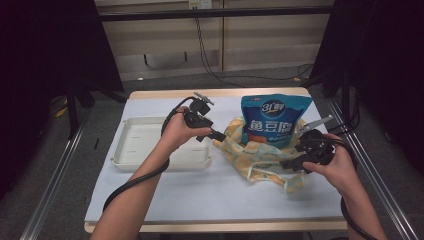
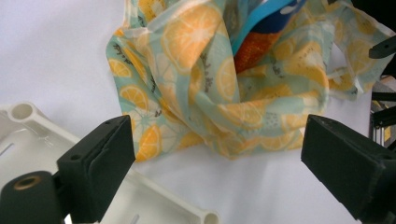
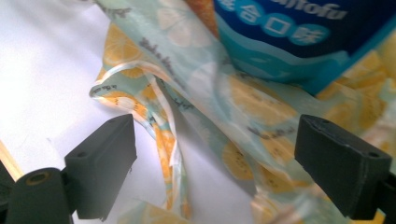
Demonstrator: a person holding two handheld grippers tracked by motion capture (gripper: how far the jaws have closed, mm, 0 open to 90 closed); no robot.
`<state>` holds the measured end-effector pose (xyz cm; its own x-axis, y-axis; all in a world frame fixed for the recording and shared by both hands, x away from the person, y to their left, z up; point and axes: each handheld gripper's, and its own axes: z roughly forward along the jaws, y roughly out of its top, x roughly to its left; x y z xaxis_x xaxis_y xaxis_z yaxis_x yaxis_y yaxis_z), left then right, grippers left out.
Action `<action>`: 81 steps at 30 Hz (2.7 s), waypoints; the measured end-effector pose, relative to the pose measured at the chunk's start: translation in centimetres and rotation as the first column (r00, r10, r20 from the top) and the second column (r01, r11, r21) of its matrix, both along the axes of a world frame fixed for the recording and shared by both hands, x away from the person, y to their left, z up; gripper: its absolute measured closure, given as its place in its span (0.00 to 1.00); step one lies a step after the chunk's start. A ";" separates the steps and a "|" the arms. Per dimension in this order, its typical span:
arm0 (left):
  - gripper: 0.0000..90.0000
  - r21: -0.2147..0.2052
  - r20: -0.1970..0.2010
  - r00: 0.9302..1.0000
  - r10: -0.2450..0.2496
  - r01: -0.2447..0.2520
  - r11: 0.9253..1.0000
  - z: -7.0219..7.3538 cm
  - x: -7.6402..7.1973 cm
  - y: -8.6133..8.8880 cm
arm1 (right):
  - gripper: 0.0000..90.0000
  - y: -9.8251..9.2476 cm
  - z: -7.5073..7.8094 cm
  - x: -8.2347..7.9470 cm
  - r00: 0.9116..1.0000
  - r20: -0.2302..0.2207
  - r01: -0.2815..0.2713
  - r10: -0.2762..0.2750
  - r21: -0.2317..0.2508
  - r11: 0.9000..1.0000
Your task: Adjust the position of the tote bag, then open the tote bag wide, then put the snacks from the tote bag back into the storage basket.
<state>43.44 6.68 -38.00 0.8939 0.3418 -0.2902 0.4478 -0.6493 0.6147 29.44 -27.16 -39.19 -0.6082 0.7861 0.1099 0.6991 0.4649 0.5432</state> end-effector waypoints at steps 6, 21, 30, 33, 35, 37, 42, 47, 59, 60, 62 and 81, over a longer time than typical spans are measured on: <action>0.08 0.041 0.019 1.000 -0.005 0.005 0.999 0.2 -0.4 0.7 | 0.10 0.9 0.1 0.0 1.000 -0.014 -0.009 0.008 -0.026 1.000; 0.07 0.022 -0.026 1.000 0.015 -0.014 1.000 0.1 -1.0 1.1 | 0.06 1.4 0.8 -0.3 0.997 0.000 -0.075 0.075 -0.043 0.996; 0.06 0.033 -0.031 0.998 -0.045 0.046 0.998 1.1 -1.2 1.1 | 0.06 1.2 1.0 -0.7 0.997 -0.006 -0.076 0.075 -0.048 0.996; 0.06 0.036 -0.025 0.998 -0.052 0.053 0.998 1.5 -1.2 0.9 | 0.06 1.1 1.1 -0.8 0.997 0.001 -0.080 0.080 -0.044 0.996; 0.06 0.036 -0.020 0.998 -0.059 0.060 0.998 1.6 -1.2 0.8 | 0.06 1.1 1.1 -0.9 0.997 0.005 -0.081 0.081 -0.042 0.996; 0.06 0.050 -0.013 0.997 -0.071 0.072 0.996 1.8 -1.1 0.8 | 0.06 1.0 1.0 -0.9 0.996 -0.010 -0.083 0.083 -0.033 0.996; 0.06 0.035 -0.026 0.998 -0.058 0.059 0.998 1.8 -1.2 0.5 | 0.06 1.0 0.5 -0.7 0.996 -0.021 -0.084 0.084 -0.040 0.996; 0.07 0.044 -0.028 0.997 -0.074 0.076 0.996 2.3 -1.1 0.3 | 0.06 1.1 0.5 -0.7 0.995 -0.025 -0.093 0.092 -0.037 0.995; 0.07 0.056 -0.011 0.995 -0.101 0.101 0.993 4.1 -0.9 -1.0 | 0.06 1.0 0.5 -0.3 0.995 -0.018 -0.098 0.097 -0.032 0.995; 0.07 0.068 -0.001 0.993 -0.119 0.119 0.991 4.4 -0.8 -1.1 | 0.06 1.0 0.5 -0.3 0.995 -0.020 -0.100 0.100 -0.031 0.994; 0.07 0.050 -0.007 0.994 -0.106 0.107 0.993 4.7 -0.9 -1.4 | 0.06 1.1 0.5 -0.2 0.995 -0.019 -0.100 0.100 -0.026 0.995; 0.08 0.021 0.030 0.990 -0.138 0.137 0.990 7.1 0.3 -4.2 | 0.06 0.5 0.4 -0.6 0.995 -0.027 -0.095 0.095 -0.006 0.995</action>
<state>43.69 2.52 -30.95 0.9413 0.2200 -0.2559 0.3341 -0.7149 0.6142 28.85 -26.67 -38.74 -0.6770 0.7259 0.1215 0.6657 0.5335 0.5218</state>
